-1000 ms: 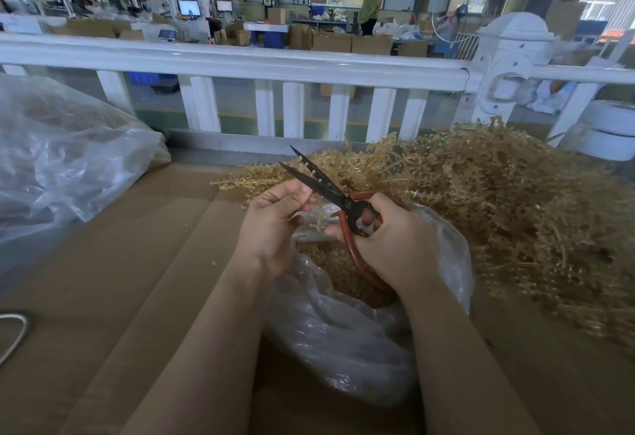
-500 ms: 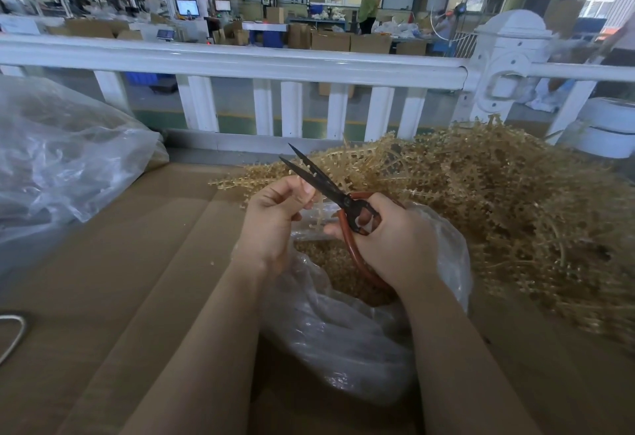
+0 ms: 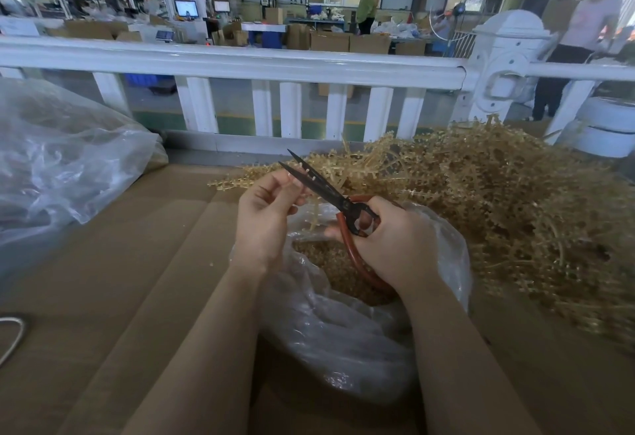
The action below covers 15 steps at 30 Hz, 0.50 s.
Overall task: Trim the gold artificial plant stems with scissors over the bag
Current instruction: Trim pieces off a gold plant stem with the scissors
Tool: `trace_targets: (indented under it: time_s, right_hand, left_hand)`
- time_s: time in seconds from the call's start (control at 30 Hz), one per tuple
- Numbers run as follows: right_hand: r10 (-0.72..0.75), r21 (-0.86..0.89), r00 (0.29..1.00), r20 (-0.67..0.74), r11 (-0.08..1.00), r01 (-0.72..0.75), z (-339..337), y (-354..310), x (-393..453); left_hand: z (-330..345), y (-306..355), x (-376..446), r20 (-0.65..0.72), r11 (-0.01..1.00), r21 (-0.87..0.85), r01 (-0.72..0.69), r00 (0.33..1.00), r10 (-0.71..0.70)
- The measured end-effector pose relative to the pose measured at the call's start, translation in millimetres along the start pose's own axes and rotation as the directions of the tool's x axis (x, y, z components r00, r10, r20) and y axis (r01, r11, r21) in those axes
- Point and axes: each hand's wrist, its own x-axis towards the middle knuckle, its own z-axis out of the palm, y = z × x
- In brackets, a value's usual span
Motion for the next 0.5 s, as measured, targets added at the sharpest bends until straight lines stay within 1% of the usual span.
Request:
trace_targets:
  time_s: [0.1,0.17,0.23,0.33,0.5]
  right_hand:
    - [0.014,0.011,1.000,0.025,1.000,-0.015,-0.3,0.9,0.3]
    - [0.025,0.013,0.998,0.049,1.000,-0.026,-0.4,1.2,0.6]
    - [0.032,0.015,0.998,0.057,0.999,-0.033,-0.7,0.7,0.9]
    - [0.053,0.041,0.996,0.071,0.998,-0.056,-1.9,-1.1,0.6]
    - [0.067,0.041,0.995,0.075,0.997,-0.070,-2.4,-1.7,1.0]
  left_hand:
    - [-0.5,1.4,-0.5,0.026,0.999,-0.045,0.005,1.000,-0.004]
    - [-1.1,1.2,0.2,0.018,0.999,-0.049,0.014,1.000,-0.013]
    - [-1.2,0.9,0.7,0.017,1.000,-0.021,0.021,1.000,-0.021]
    - [1.8,1.2,-0.6,0.055,0.999,0.050,0.010,0.998,-0.013]
    - [3.7,2.9,-2.0,0.089,0.999,0.039,0.012,0.996,-0.015]
